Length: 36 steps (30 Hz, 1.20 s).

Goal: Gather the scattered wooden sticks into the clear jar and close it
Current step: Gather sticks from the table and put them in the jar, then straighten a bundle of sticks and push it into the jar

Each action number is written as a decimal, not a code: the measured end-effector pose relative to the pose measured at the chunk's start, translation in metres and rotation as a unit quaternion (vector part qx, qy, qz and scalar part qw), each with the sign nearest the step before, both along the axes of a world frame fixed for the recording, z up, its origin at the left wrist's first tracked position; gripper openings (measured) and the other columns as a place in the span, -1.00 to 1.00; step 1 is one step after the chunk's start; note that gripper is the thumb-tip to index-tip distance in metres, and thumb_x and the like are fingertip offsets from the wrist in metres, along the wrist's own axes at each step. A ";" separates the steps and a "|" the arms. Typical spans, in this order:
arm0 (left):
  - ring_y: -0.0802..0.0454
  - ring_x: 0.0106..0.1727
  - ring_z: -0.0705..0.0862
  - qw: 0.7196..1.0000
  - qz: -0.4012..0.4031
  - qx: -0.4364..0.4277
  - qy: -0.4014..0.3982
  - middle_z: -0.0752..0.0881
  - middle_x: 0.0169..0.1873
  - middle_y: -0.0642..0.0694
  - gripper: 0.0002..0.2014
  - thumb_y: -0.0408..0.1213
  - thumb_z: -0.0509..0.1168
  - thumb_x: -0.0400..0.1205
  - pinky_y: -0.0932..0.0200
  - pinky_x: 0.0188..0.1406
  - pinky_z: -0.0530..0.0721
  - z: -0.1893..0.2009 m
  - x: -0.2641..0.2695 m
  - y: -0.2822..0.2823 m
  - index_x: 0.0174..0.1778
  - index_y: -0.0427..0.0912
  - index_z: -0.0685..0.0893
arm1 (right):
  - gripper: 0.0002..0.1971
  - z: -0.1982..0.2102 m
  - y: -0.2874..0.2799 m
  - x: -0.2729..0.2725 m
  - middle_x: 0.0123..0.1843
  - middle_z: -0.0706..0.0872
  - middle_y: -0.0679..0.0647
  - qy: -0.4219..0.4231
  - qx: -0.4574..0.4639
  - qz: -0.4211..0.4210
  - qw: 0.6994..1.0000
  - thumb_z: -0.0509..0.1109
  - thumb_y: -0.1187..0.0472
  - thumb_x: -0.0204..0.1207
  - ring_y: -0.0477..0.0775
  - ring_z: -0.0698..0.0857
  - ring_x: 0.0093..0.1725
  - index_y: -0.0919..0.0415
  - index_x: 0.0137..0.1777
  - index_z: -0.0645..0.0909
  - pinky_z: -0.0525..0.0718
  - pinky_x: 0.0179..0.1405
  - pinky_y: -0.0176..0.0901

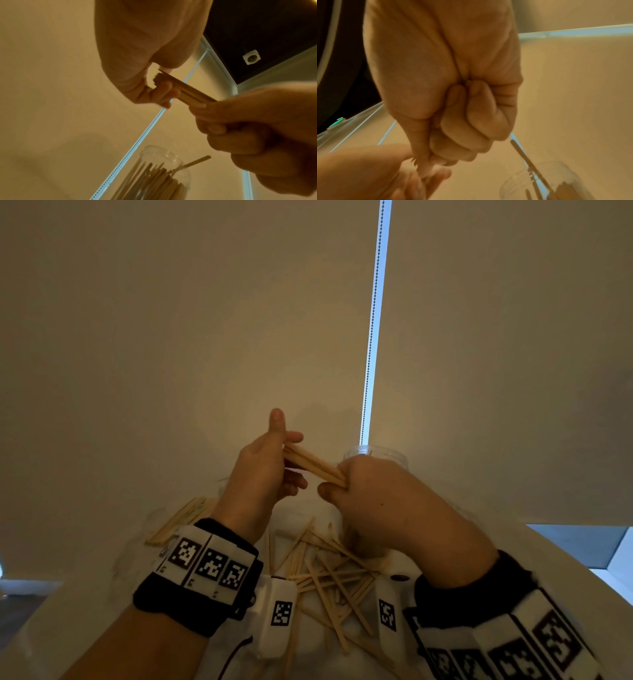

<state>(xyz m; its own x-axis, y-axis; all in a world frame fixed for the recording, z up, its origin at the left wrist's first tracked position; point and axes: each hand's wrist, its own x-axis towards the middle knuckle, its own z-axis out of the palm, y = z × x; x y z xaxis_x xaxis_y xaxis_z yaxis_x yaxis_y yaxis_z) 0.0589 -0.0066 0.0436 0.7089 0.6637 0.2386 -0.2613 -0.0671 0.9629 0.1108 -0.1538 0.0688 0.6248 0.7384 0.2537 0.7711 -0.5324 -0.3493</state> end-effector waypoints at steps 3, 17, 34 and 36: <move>-0.02 -0.30 0.72 0.998 -0.039 -0.023 0.039 0.86 -0.09 -0.19 -0.57 0.14 0.12 0.77 0.14 -0.38 0.64 0.000 0.000 -0.003 0.19 -0.12 0.69 | -0.66 0.010 -0.016 0.025 -0.23 0.70 0.08 -0.018 0.087 -0.109 0.990 0.31 -0.12 0.62 0.17 0.71 -0.16 0.17 -0.06 0.65 0.46 -0.30 -0.15; 0.00 0.23 0.67 0.975 -0.096 0.125 0.159 0.60 0.30 -0.08 -0.14 -0.06 0.64 0.41 0.04 0.13 0.74 -0.018 0.052 -0.011 0.57 0.01 0.33 | -0.80 0.039 -0.042 0.062 -0.42 0.59 0.14 0.084 0.026 -0.158 0.984 0.38 0.20 0.51 0.11 0.53 -0.48 0.36 -0.19 0.70 0.41 -0.51 -0.23; 0.37 -0.03 0.78 0.941 -0.240 0.228 0.070 0.83 -0.05 0.03 -0.59 -0.45 0.62 0.43 0.41 -0.02 0.69 -0.027 0.082 -0.013 0.04 0.04 0.66 | -0.32 0.090 -0.015 0.093 -0.33 0.56 0.08 0.094 -0.226 -0.142 0.959 -0.04 -0.31 0.71 -0.01 0.45 -0.48 0.28 0.08 0.67 0.47 -0.43 -0.21; 0.24 0.03 0.80 0.940 -0.249 0.224 0.068 0.85 -0.04 0.02 -0.62 -0.46 0.62 0.43 0.33 0.04 0.72 -0.027 0.082 -0.013 0.06 -0.04 0.71 | -0.43 0.093 -0.014 0.095 -0.36 0.56 0.05 0.053 -0.268 -0.147 0.951 0.05 -0.20 0.75 -0.02 0.45 -0.49 0.25 0.03 0.72 0.47 -0.39 -0.23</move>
<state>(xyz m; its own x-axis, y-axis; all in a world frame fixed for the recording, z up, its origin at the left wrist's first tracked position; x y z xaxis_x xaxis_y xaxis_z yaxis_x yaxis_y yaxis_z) 0.1409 -0.0198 0.0168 0.9490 0.0962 0.3003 -0.2448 -0.3756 0.8939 0.2059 -0.1683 0.1616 0.8257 0.5325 -0.1863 0.5362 -0.8434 -0.0345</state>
